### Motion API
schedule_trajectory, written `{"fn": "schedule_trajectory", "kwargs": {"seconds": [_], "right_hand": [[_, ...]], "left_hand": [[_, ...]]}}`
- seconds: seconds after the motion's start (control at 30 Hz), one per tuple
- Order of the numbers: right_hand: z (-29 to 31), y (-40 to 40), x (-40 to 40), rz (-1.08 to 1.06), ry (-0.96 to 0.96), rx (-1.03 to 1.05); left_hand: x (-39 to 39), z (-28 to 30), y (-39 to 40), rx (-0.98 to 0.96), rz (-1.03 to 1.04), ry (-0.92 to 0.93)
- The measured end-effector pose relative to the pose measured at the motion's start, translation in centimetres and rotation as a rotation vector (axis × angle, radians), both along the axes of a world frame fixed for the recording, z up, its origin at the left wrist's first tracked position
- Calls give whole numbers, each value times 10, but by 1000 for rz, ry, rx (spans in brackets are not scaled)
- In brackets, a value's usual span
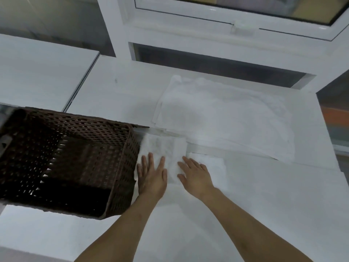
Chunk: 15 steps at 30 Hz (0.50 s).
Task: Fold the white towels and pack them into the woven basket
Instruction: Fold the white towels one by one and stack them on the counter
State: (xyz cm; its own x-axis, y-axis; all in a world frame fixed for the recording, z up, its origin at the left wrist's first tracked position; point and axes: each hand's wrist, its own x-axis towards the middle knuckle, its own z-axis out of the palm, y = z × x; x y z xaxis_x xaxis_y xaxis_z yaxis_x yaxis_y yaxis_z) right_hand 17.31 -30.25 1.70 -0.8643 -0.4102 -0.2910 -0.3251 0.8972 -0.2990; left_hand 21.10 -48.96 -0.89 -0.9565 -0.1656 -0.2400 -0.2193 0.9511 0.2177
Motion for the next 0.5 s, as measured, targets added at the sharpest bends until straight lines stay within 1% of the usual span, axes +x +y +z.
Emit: {"fn": "schedule_trajectory", "kwargs": {"seconds": [0.1, 0.17, 0.3, 0.37, 0.5], "right_hand": [[10, 42, 6, -112, 101, -16], [17, 78, 9, -203, 134, 7], [27, 156, 16, -353, 161, 23], [26, 197, 17, -407, 177, 37], [25, 274, 8, -478, 150, 65]], "left_hand": [[-3, 17, 31, -2, -34, 11], [-7, 26, 59, 43, -82, 28], [-26, 37, 126, 81, -197, 44], [-37, 38, 164, 92, -250, 37], [-53, 35, 242, 110, -324, 15]]}}
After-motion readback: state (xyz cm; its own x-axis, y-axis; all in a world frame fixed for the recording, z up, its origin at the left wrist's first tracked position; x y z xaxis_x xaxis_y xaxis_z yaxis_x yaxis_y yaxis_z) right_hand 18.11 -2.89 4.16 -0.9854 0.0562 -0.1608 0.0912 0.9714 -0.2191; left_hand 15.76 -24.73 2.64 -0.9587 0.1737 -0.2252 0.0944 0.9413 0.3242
